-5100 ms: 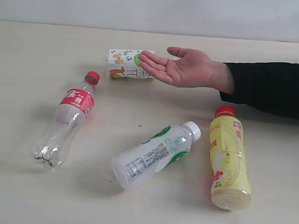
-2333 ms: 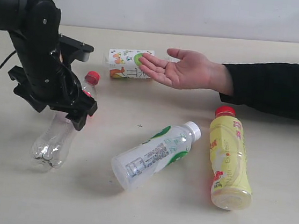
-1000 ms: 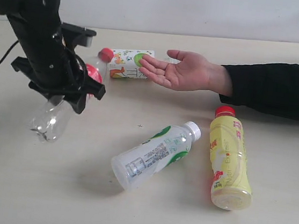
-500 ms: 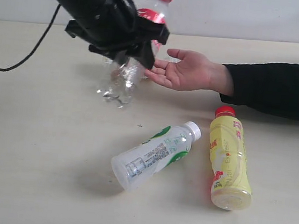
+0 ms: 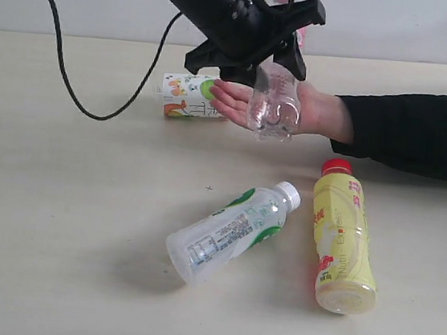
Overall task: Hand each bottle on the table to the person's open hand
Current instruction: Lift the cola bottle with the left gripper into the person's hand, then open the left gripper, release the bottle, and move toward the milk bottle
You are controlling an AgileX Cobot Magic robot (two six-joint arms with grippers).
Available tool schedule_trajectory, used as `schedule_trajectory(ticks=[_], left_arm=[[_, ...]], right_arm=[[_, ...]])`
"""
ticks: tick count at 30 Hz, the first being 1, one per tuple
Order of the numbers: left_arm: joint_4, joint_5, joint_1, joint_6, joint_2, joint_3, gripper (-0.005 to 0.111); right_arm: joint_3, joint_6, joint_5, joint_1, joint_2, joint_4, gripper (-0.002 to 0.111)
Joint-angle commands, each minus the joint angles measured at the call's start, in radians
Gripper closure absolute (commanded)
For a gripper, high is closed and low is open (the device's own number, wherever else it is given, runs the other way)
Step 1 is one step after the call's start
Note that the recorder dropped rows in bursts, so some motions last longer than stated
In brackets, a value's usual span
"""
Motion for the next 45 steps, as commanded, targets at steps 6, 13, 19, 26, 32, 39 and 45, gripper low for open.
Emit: schedule_trajectory(ticks=[6,13,19,26,32,39,45], left_arm=[[-0.171,-0.047,0.04,0.006,0.085,-0.01,0.103],[-0.146,-0.065,0.04,0.018,0.085,-0.01,0.055],[-0.132,-0.064,0.05,0.018,0.085,-0.01,0.05],[-0.124,-0.064,0.05,0.024,0.085,-0.01,0.02],[-0.122,-0.059,0.052,0.039,0.085,-0.01,0.02],[-0.121,0.003,0.086,0.105,0.049,-0.01,0.021],[-0.12,0.11,0.142,0.182,-0.005,-0.01,0.021]], right_arm=[[0.004,-0.001,-0.006,0.0,-0.005,-0.001,0.108],[0.004,-0.001,-0.006,0.0,-0.005,-0.001,0.108],[0.004,-0.001,-0.006,0.0,-0.005,-0.001,0.108],[0.004,-0.001,-0.006,0.0,-0.005,-0.001,0.108],[0.004,-0.001,-0.006,0.0,-0.005,-0.001,0.108],[0.004,-0.001,-0.006,0.0,-0.005,-0.001,0.108],[0.004,-0.001,-0.006,0.0,-0.005,-0.001,0.108]])
